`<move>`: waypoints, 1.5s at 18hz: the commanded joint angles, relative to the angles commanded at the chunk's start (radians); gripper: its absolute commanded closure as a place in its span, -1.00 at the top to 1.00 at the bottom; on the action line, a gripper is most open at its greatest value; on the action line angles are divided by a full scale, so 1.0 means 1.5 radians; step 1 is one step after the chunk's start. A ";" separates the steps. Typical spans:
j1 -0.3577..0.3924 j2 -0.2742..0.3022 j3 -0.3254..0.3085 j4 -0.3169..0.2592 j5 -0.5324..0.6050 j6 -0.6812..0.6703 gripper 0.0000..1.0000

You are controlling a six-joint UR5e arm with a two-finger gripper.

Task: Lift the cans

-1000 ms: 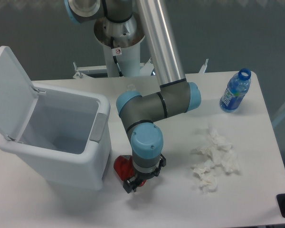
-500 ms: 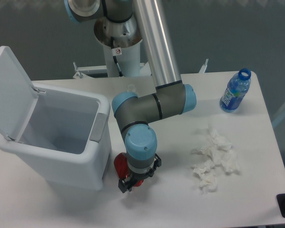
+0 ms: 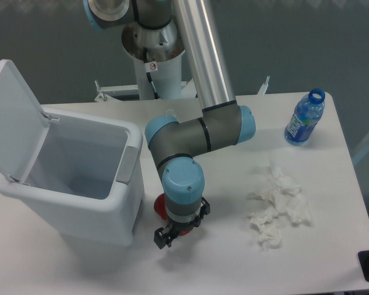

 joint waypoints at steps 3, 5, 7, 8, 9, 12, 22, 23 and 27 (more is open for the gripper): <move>0.000 0.000 -0.003 0.000 0.002 0.005 1.00; 0.000 -0.001 -0.006 0.000 0.001 0.005 1.00; -0.001 -0.001 -0.013 0.000 0.002 0.005 1.00; -0.001 0.001 -0.019 0.000 0.002 0.005 1.00; -0.001 0.003 -0.020 0.000 0.002 0.005 1.00; -0.001 0.004 -0.020 0.000 0.002 0.005 1.00; -0.002 0.005 -0.025 0.000 0.011 0.006 1.00; -0.002 0.005 -0.025 0.001 0.011 0.006 1.00; -0.007 0.003 -0.024 0.001 0.011 0.006 0.92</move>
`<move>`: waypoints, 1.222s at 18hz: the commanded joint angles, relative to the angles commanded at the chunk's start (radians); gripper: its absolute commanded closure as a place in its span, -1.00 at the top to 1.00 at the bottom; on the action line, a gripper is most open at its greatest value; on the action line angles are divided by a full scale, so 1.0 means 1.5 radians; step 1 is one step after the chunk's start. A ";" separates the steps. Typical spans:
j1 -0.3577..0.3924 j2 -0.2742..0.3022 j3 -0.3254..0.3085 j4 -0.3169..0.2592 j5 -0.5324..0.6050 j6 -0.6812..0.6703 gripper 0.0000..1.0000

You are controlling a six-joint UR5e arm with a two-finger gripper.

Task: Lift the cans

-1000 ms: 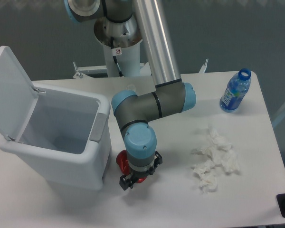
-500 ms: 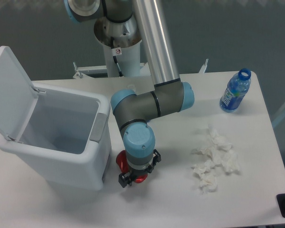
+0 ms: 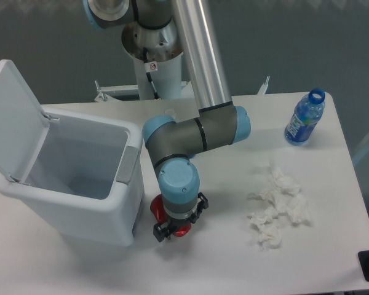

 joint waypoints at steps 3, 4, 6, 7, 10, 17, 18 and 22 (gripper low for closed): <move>0.000 0.001 0.000 0.000 0.000 0.000 0.80; 0.000 0.000 0.000 0.000 0.000 0.000 0.72; 0.000 0.000 0.000 0.000 0.000 0.000 0.65; 0.000 0.000 -0.001 0.000 0.000 0.000 0.62; 0.000 0.001 -0.001 0.000 0.000 0.000 0.43; -0.002 0.004 0.001 0.000 -0.001 0.001 0.26; -0.002 0.005 0.002 0.000 -0.001 0.001 0.26; -0.002 0.021 0.004 -0.001 -0.001 0.015 0.26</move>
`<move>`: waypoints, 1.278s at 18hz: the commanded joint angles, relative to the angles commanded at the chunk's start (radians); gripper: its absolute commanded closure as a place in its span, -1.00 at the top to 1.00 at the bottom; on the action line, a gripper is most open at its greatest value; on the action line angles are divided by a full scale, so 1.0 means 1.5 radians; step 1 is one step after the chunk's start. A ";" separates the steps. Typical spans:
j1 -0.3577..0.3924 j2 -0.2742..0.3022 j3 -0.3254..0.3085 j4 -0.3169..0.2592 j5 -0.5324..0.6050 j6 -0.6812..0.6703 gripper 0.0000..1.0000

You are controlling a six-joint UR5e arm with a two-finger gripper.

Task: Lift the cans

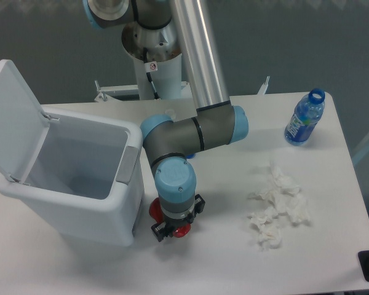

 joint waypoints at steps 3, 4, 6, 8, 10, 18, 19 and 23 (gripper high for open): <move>0.001 0.018 0.000 -0.004 0.001 0.024 0.27; 0.001 0.024 0.000 -0.004 0.001 0.039 0.27; 0.003 0.033 0.002 -0.003 0.015 0.094 0.27; 0.006 0.043 0.002 -0.003 0.049 0.150 0.27; 0.014 0.053 0.005 -0.003 0.100 0.195 0.27; 0.076 0.120 0.011 -0.001 0.107 0.448 0.28; 0.081 0.120 0.011 -0.001 0.107 0.469 0.28; 0.093 0.123 0.013 0.004 0.097 0.576 0.28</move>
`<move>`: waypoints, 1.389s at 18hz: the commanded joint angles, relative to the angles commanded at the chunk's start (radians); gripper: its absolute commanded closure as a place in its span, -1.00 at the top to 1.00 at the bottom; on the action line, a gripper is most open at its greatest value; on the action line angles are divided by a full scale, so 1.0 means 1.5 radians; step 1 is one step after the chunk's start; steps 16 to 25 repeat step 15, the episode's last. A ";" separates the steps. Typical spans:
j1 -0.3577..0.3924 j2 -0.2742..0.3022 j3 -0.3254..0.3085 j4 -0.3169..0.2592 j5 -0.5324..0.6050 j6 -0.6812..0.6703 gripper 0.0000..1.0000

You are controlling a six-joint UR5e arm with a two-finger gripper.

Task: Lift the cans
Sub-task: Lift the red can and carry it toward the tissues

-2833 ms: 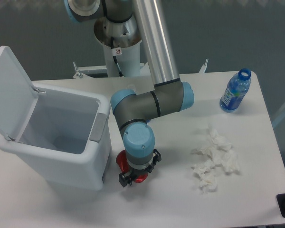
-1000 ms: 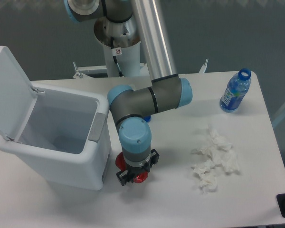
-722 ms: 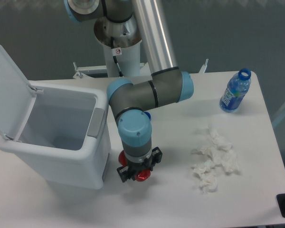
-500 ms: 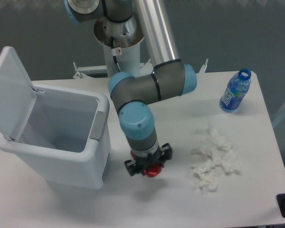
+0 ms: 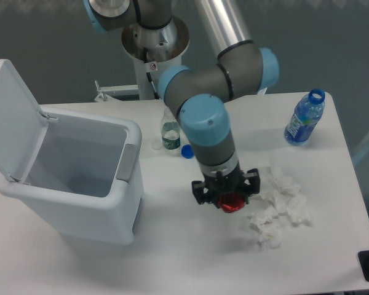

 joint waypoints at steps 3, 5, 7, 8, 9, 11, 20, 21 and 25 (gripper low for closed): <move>0.009 0.014 0.007 -0.001 -0.025 0.066 0.28; 0.015 0.021 0.006 0.000 -0.047 0.126 0.28; 0.016 0.027 0.008 0.000 -0.069 0.182 0.28; 0.020 0.033 0.007 0.000 -0.086 0.197 0.28; 0.025 0.036 0.004 0.000 -0.100 0.213 0.28; 0.026 0.043 -0.001 -0.005 -0.111 0.266 0.28; 0.027 0.045 -0.009 -0.005 -0.112 0.270 0.28; 0.027 0.045 -0.009 -0.005 -0.112 0.270 0.28; 0.027 0.045 -0.009 -0.005 -0.112 0.270 0.28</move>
